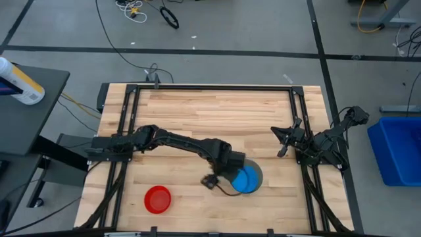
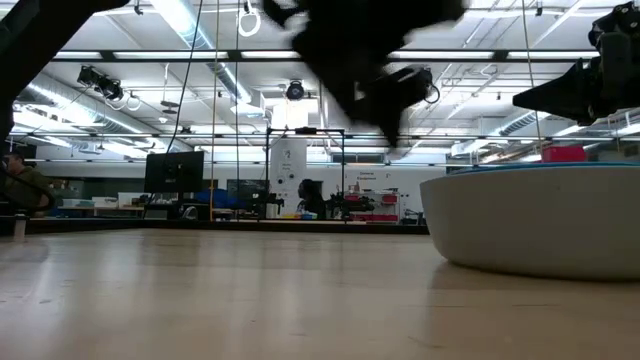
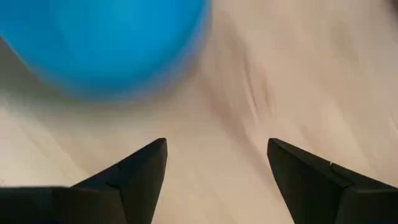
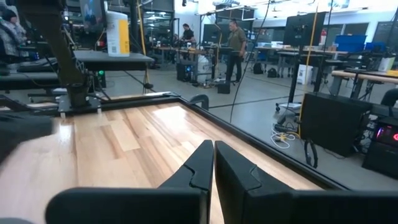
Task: Nest bowls inside each other
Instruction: Stack the red bowl on the blue bowl
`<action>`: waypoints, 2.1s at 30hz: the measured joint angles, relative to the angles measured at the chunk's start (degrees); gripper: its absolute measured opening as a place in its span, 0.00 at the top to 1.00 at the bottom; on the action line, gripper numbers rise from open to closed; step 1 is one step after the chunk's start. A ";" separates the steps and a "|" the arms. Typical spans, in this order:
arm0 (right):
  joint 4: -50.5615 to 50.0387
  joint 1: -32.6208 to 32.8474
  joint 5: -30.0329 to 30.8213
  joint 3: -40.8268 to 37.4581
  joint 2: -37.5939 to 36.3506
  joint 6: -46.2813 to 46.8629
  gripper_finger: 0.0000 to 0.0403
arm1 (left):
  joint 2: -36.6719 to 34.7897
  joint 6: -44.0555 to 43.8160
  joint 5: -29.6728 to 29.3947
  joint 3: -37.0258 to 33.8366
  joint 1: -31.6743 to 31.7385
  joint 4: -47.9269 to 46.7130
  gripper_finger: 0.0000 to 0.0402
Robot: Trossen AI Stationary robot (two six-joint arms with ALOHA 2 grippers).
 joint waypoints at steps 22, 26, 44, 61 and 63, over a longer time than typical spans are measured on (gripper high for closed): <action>-0.79 0.00 -0.58 0.00 0.04 0.85 0.94 | -54.08 -36.00 -8.44 -65.49 -9.35 26.59 0.32; -0.48 0.00 -0.58 0.00 0.04 0.85 0.94 | -63.54 -43.21 -7.27 -77.51 -13.54 36.18 0.32; -0.47 0.01 -0.37 0.00 0.04 1.46 0.94 | -60.36 -60.02 -8.38 -92.11 -25.61 54.50 0.38; -0.57 0.02 -0.41 0.00 0.07 1.48 0.94 | -52.60 -58.43 -7.81 -92.09 -25.59 55.52 0.63; -0.67 0.00 -0.41 -0.01 0.07 1.87 0.94 | -52.63 -57.19 -7.79 -92.09 -25.59 55.75 0.78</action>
